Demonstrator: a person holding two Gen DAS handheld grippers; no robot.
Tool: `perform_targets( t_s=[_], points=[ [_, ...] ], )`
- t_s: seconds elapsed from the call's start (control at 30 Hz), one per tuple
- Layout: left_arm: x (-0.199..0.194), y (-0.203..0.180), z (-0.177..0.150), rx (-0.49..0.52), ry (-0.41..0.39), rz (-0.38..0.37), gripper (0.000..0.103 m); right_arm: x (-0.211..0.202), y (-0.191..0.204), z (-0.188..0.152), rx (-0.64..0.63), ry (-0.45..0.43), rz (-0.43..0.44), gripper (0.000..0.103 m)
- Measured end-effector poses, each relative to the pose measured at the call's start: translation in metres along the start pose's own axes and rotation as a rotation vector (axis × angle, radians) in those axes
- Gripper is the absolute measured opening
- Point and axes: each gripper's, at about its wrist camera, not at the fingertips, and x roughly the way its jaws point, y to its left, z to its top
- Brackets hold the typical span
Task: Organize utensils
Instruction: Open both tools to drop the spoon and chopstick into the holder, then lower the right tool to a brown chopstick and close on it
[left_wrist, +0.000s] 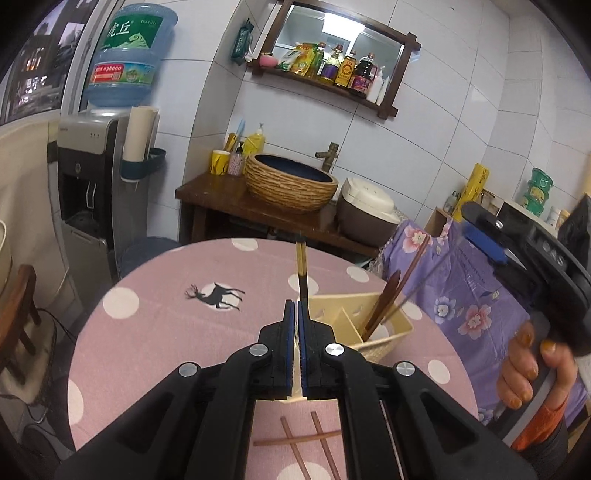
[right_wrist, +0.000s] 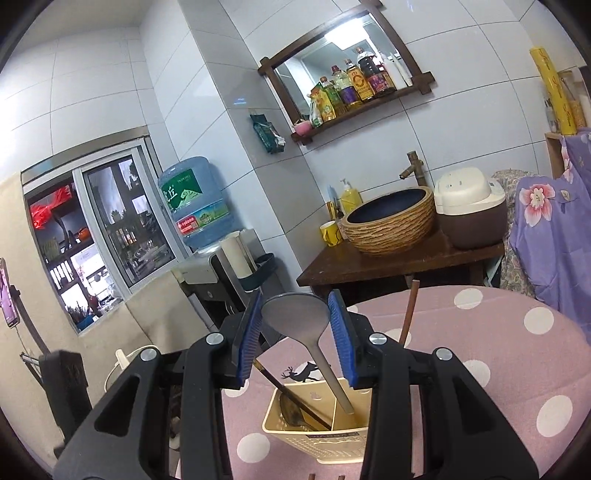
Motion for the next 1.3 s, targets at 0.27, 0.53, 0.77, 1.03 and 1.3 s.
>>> perform_targets(
  t_s=[0.27,0.53,0.77,1.03,1.3],
  points=[
    [-0.013,0.004,-0.044,0.022,0.018,0.022,0.004,0.036,-0.020,-0.051,-0.015,0.113,-0.072,0.037],
    [-0.033,0.018,-0.083,0.000,0.022,0.046,0.027,0.054,-0.031,-0.094,-0.049,0.205,-0.110,0.038],
    [-0.047,0.030,-0.094,-0.031,0.006,0.064,0.037,0.037,-0.026,-0.091,-0.095,0.175,-0.120,0.049],
    [-0.054,0.043,-0.112,-0.045,0.016,0.084,0.044,0.016,0.029,-0.123,-0.453,0.385,0.115,0.051],
    [-0.058,0.046,-0.133,-0.033,0.059,0.093,0.044,0.053,0.064,-0.220,-0.847,0.753,0.275,0.051]
  ],
)
